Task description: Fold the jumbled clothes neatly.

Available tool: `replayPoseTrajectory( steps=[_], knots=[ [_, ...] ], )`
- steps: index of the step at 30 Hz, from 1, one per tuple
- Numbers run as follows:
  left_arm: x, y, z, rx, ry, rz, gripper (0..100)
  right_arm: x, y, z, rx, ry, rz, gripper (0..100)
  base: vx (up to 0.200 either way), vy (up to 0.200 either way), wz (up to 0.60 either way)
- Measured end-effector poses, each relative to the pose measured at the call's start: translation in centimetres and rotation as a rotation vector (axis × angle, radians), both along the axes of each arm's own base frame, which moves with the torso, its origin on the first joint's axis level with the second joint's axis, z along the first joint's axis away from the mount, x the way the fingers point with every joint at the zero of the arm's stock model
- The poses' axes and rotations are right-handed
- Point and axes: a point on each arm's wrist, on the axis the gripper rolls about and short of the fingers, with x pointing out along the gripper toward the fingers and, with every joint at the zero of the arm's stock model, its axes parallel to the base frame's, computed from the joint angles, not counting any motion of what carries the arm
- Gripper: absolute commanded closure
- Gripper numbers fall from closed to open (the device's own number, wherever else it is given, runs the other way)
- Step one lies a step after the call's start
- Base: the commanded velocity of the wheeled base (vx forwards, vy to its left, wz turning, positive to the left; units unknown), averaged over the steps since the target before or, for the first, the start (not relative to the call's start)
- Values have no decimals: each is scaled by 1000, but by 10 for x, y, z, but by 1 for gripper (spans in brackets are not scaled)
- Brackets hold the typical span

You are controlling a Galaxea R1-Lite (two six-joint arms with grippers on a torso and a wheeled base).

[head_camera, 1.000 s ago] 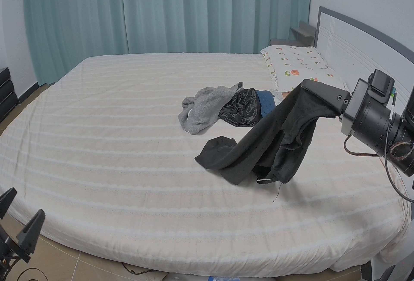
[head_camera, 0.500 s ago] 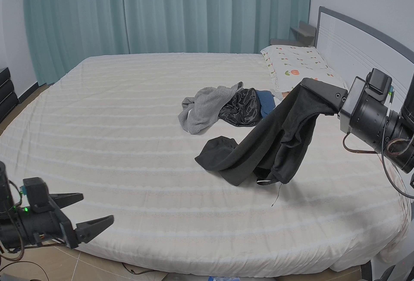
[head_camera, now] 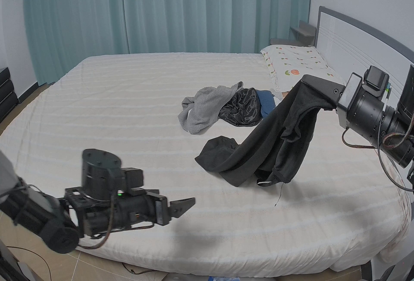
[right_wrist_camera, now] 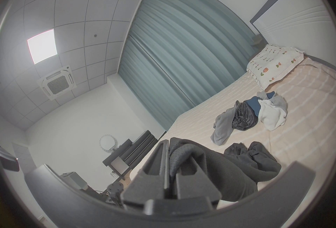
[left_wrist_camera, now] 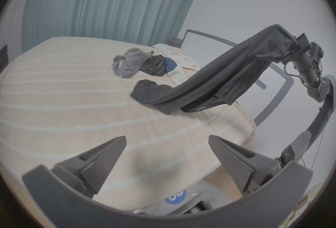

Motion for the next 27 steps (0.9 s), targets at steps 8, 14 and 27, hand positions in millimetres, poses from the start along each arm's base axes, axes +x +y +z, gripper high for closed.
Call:
replayPoseTrajectory(
  steps=[8,14,27],
  knots=[
    [34,-75,-28,-51,22,-54,0,5,0,1,2,-1,-15,100,0,0,0],
    [52,-102,-43,-92,41,-50,0,5,-1,3,5,-6,-18,100,0,0,0],
    [97,-120,-70,-202,74,-123,0,-5,3,9,17,-28,21,100,0,0,0]
  ],
)
